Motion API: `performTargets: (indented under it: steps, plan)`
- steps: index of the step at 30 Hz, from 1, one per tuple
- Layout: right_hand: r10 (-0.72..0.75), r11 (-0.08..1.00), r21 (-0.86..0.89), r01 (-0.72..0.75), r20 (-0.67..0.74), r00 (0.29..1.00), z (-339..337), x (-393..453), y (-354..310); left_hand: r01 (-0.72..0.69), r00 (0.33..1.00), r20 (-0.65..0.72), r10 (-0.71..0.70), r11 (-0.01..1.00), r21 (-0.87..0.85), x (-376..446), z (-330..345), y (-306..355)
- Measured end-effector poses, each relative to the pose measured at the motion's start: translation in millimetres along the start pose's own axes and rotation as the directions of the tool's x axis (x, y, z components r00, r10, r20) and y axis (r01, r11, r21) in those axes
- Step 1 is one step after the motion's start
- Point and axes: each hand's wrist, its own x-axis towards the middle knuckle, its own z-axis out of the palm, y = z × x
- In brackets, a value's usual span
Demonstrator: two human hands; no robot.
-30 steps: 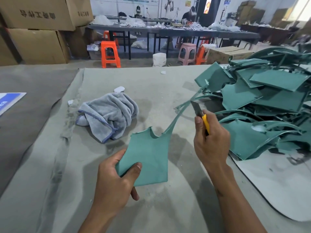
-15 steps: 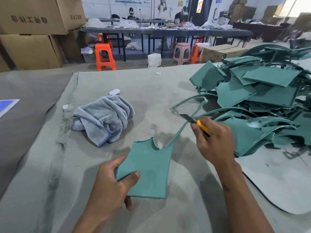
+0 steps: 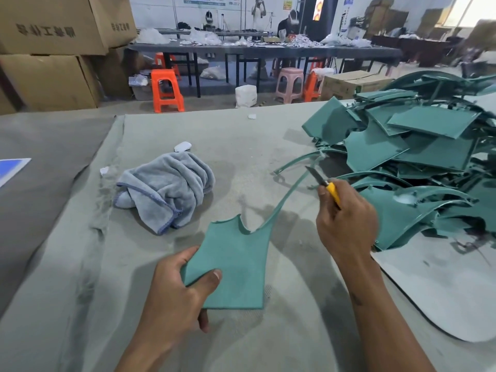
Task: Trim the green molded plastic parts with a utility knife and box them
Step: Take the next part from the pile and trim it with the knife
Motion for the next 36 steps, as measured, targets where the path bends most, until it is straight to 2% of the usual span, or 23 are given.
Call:
performTargets:
  steps: [2,3,5,7,10,13,17,18,20,22,24,26,32,34,36]
  plan:
    - [0.044,0.994,0.101,-0.038,-0.049,0.998,2,-2,-10,-0.041,0.999,-0.016,0.040,0.999,-0.032,-2,4,1]
    - [0.048,0.983,0.181,-0.042,-0.031,0.998,4,-4,-18,-0.059,0.998,-0.029,0.058,0.998,-0.035,-3,6,2]
    - [0.059,0.939,0.332,-0.086,0.091,0.994,10,-11,-38,-0.078,0.996,-0.038,0.078,0.997,-0.018,-4,8,2]
    - [0.095,0.912,0.374,-0.172,0.215,0.972,15,-19,-50,-0.083,0.996,-0.039,0.083,0.996,0.014,-5,10,-1]
    - [0.183,0.883,0.390,-0.261,0.228,0.956,16,-24,-53,-0.104,0.994,-0.048,0.103,0.994,-0.024,-6,13,-1]
    - [0.275,0.751,0.529,-0.396,0.294,0.915,17,-22,-53,-0.099,0.994,0.031,0.101,0.992,-0.078,-6,10,0]
    - [0.355,0.540,0.664,-0.518,0.379,0.855,18,-19,-61,0.021,0.978,0.204,0.035,0.964,-0.267,-5,1,1]
    - [0.356,0.481,0.674,-0.561,0.434,0.828,17,-18,-63,0.027,0.972,0.232,0.038,0.962,-0.272,-5,0,2]
    - [0.309,0.347,0.665,-0.661,0.585,0.750,12,-18,-67,-0.033,0.985,0.160,0.065,0.980,-0.196,-3,6,-1]
    - [0.199,0.245,0.626,-0.740,0.715,0.671,7,-20,-74,-0.085,0.994,0.056,0.089,0.994,-0.069,-3,14,-2]
    - [0.051,0.195,0.603,-0.774,0.782,0.622,2,-27,-85,-0.095,0.990,0.103,0.101,0.994,-0.061,-4,21,-3]
    - [-0.083,0.263,0.608,-0.749,0.788,0.610,1,-37,-95,-0.065,0.985,0.153,0.077,0.994,-0.083,-5,25,-3]
    - [-0.167,0.548,0.662,-0.512,0.686,0.708,3,-50,-106,-0.058,0.998,-0.018,0.057,0.997,-0.051,-1,22,-2]
    - [-0.194,0.586,0.666,-0.463,0.669,0.717,2,-49,-104,-0.101,0.991,-0.088,0.101,0.995,0.011,-1,23,-1]
    - [-0.202,0.575,0.689,-0.440,0.642,0.740,2,-48,-102,-0.110,0.985,-0.132,0.107,0.994,-0.014,-3,25,-1]
